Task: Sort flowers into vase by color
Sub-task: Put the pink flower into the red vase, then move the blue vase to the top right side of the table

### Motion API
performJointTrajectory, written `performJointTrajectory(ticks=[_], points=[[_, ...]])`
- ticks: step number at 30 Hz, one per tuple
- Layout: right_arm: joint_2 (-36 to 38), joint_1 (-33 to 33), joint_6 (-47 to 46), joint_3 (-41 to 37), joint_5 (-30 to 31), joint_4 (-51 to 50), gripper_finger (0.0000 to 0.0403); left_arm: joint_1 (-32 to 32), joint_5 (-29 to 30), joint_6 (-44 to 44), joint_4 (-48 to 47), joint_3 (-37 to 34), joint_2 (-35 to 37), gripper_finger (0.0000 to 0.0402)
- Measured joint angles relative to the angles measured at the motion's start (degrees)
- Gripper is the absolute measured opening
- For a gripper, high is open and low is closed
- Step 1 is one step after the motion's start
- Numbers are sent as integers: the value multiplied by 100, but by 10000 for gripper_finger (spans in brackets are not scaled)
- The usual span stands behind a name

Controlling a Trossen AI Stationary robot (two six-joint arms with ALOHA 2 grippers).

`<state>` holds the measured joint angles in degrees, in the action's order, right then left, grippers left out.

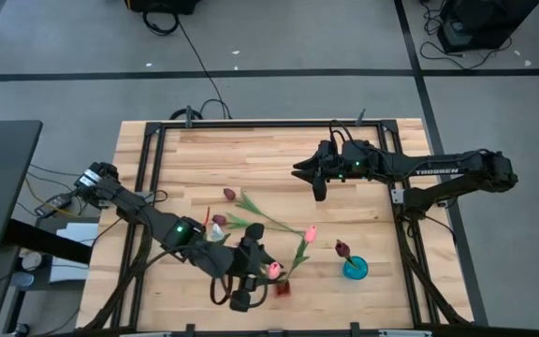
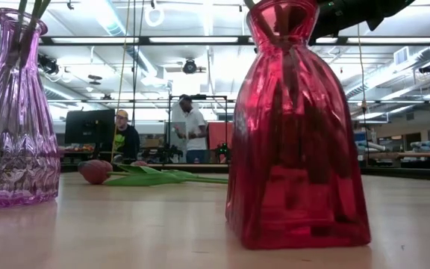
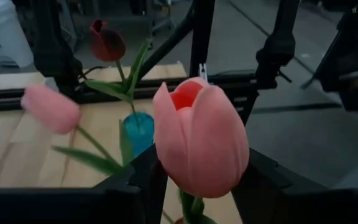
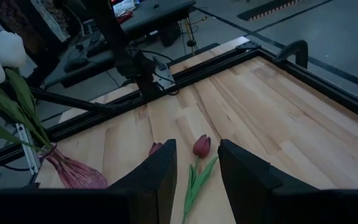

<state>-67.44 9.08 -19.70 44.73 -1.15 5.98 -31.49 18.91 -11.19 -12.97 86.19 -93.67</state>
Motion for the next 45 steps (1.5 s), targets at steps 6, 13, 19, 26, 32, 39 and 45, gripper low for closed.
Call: performJointTrajectory(ticks=[6, 13, 19, 26, 32, 39, 45], points=[[0, 0, 26, 0, 0, 0, 132, 12, 6, -3, -934, 483, 4, 163], [0, 9, 22, -2, 0, 49, 132, 232, -719, -252, -1263, 656, 4, 163], [0, 13, 22, -2, 0, 87, 132, 350, -963, -111, -1281, 658, 4, 180], [0, 13, 30, -2, 0, 87, 132, 339, -1017, 207, -1276, 658, 4, 256], [0, 13, 30, -1, 0, 87, 132, 486, -908, 359, -1655, 971, -2, 302], [0, 13, 36, -1, 0, 87, 132, 686, -911, 645, -2478, 2107, 8, 288], [0, -24, 37, -2, 0, 85, 132, 720, -897, 908, -2741, 2562, 17, 273]])
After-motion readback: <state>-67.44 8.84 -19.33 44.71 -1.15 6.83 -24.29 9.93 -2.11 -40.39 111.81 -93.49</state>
